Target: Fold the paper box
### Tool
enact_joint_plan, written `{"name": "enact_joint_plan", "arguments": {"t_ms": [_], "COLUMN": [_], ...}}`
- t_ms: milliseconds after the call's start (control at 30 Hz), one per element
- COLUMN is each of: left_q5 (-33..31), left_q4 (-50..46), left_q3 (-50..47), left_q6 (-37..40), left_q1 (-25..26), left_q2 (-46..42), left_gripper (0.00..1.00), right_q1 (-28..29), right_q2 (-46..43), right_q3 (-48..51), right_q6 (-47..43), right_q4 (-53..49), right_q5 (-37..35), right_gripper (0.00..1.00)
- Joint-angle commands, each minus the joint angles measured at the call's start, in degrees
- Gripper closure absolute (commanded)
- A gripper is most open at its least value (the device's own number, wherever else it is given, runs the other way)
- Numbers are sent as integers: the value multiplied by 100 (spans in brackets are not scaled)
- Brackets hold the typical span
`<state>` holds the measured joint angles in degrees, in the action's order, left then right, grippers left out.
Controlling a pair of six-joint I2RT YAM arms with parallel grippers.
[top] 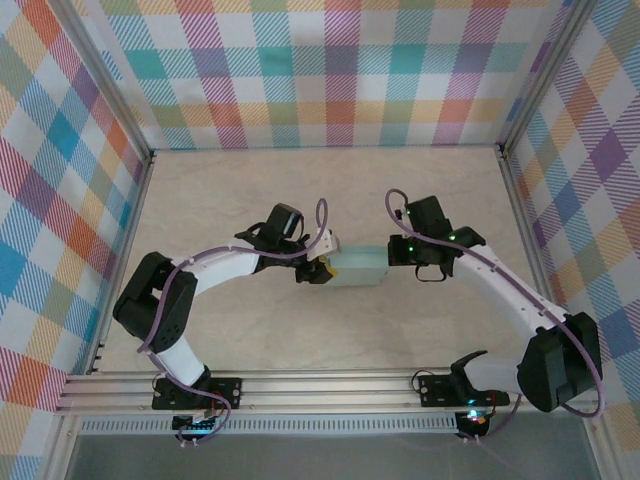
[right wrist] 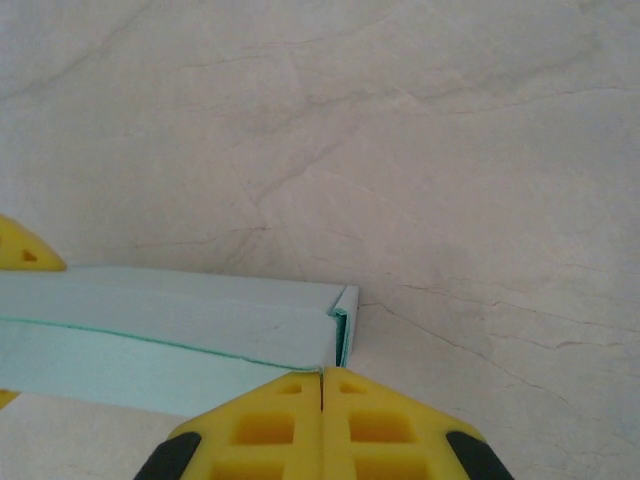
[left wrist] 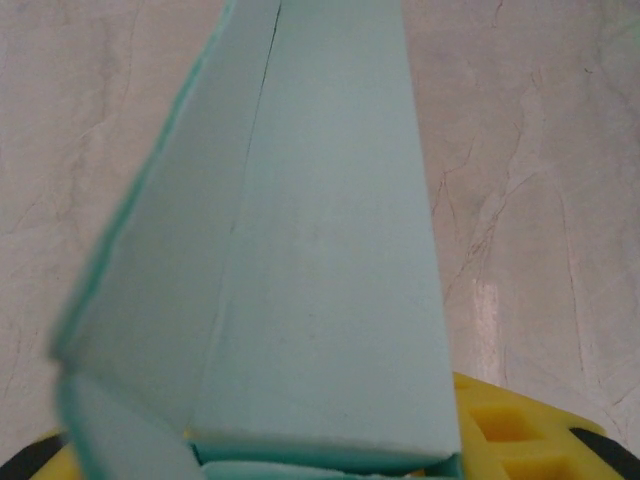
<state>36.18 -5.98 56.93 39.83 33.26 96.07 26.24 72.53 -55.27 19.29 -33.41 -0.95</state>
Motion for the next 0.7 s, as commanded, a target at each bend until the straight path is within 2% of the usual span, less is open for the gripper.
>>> {"name": "enact_joint_plan", "arguments": {"t_ms": [0,300,467,567,667], "left_q5": [-475,-516,-490,-492,-446], "left_q4": [-55,-243,-298,-321,-432], "left_q3": [84,188,226,275,352], "left_q6": [-238,-189,-156,-182,-307], "left_q1": [5,5,-6,-3,-16], "left_q2": [146,324,410,456,507], "left_gripper": [71,70,69,68,63], "right_q1": [176,338,342,350,371], "right_q2": [-226,-266,-238,-283,-273], "right_q3": [199,862,743,840,883], "right_q6": [365,-208,-655,-611,-439], "right_q4": [409,1169,835,911,1038], "right_q5": [-189,-327,-520,-500,-425], "right_gripper": [100,100,100,100,100]}}
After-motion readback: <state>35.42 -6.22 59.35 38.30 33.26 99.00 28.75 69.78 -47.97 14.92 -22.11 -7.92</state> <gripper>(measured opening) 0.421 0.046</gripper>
